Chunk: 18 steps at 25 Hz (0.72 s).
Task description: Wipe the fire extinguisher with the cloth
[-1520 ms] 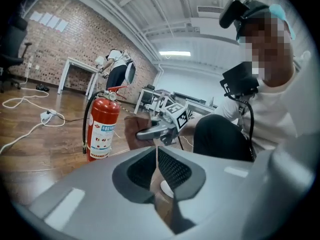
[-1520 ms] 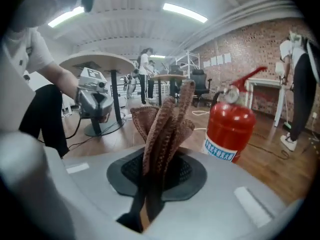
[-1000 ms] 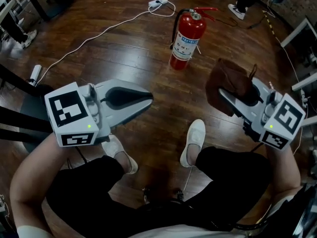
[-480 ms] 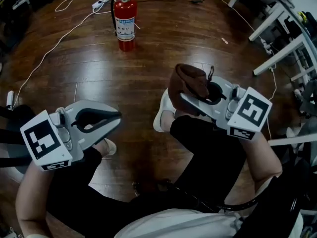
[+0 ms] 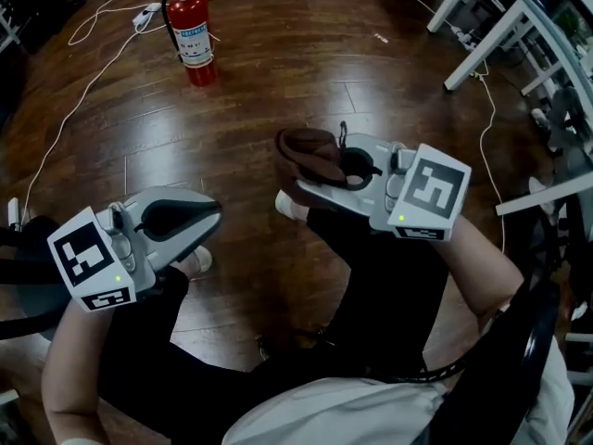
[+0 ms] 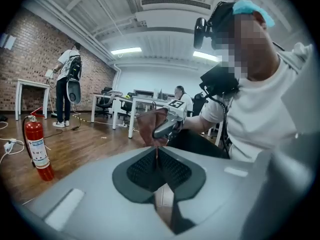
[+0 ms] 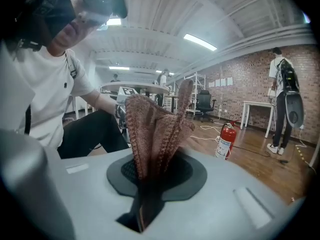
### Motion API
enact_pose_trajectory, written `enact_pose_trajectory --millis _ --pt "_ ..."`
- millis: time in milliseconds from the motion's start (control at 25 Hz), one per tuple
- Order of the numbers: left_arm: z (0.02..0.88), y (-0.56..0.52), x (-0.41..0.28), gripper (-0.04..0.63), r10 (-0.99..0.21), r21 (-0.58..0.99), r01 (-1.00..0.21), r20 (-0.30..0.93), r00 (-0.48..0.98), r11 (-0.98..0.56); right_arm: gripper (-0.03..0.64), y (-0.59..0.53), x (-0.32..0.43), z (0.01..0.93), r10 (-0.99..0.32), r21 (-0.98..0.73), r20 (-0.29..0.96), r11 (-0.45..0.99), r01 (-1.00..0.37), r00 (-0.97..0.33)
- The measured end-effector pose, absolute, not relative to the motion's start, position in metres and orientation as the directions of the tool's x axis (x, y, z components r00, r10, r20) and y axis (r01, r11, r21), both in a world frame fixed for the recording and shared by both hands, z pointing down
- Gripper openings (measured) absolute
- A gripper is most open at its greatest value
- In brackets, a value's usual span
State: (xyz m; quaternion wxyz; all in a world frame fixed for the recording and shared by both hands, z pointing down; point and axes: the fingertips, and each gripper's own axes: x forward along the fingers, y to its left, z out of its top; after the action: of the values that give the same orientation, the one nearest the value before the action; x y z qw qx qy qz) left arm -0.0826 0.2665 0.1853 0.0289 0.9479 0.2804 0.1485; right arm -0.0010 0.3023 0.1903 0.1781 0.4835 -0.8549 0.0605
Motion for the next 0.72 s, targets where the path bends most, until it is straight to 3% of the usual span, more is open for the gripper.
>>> enact_pose_trajectory --millis 720 --pt "0.19 0.277 -0.084 0.015 0.565 0.148 0.546 0.277 0.777 -0.824 0.061 0.312 -0.007 0.191 -0.826 0.094 0.354 0.498 -0.862 -0.438"
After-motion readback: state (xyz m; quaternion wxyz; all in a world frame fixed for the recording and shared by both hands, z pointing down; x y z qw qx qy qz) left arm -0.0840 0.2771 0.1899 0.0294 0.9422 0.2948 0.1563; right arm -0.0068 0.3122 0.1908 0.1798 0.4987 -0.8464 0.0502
